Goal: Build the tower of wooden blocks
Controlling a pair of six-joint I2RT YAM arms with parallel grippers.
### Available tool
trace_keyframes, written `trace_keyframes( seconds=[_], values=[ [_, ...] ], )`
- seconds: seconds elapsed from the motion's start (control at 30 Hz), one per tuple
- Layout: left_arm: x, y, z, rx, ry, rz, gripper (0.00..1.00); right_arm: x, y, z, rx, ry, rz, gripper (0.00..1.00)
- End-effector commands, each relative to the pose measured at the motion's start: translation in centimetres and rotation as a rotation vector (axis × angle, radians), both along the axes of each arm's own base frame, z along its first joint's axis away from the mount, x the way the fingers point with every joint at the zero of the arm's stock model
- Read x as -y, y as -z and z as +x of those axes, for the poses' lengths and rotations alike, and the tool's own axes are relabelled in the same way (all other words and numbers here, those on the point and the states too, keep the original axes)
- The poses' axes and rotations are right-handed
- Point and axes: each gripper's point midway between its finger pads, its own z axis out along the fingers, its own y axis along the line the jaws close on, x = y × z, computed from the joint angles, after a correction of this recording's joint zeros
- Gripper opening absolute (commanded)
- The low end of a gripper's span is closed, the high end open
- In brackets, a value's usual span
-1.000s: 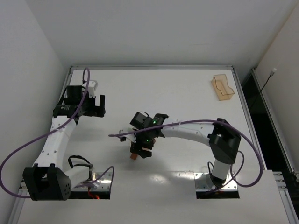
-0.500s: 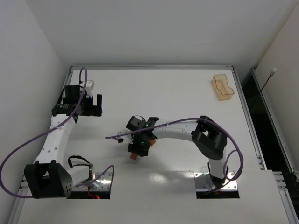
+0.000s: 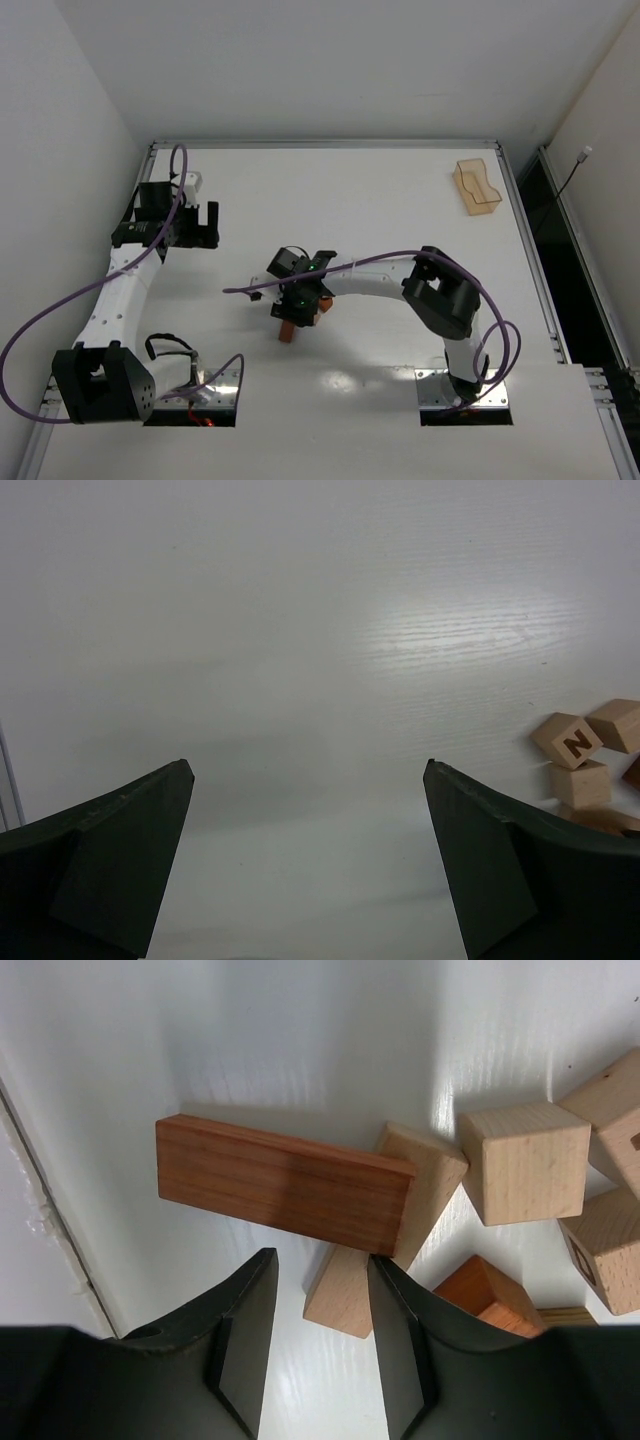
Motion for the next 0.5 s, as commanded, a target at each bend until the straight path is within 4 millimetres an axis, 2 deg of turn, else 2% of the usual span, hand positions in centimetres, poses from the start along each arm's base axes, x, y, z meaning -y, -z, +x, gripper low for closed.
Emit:
trace_keyframes(
  seconds=[0.0, 0.1, 0.13, 0.27, 0.47],
  values=[
    [-0.4, -1.9, 1.2, 0.063, -0.019, -0.003, 1.00, 1.9, 3.9, 0.9, 0.009, 0.054, -0.088, 0.38],
    [-0.4, -1.7, 1.3, 0.062, -0.026, -0.010, 1.00, 2.7, 4.2, 1.3, 0.000, 0.084, -0.097, 0.38],
    [-0.4, -1.7, 1.3, 0.062, -0.026, -0.010, 1.00, 2.6, 3.8, 1.6, 0.015, 0.088, -0.094, 0.38],
    [-0.4, -1.0, 1.2, 0.044, -0.026, -0.011, 1.00, 2.2, 1.5, 2.9, 0.071, 0.119, -0.046, 0.52],
    [-0.4, -0.9, 1.4, 0.044, -0.026, -0.011, 1.00, 1.6, -1.2, 3.6, 0.117, 0.138, 0.008, 0.57]
  ],
)
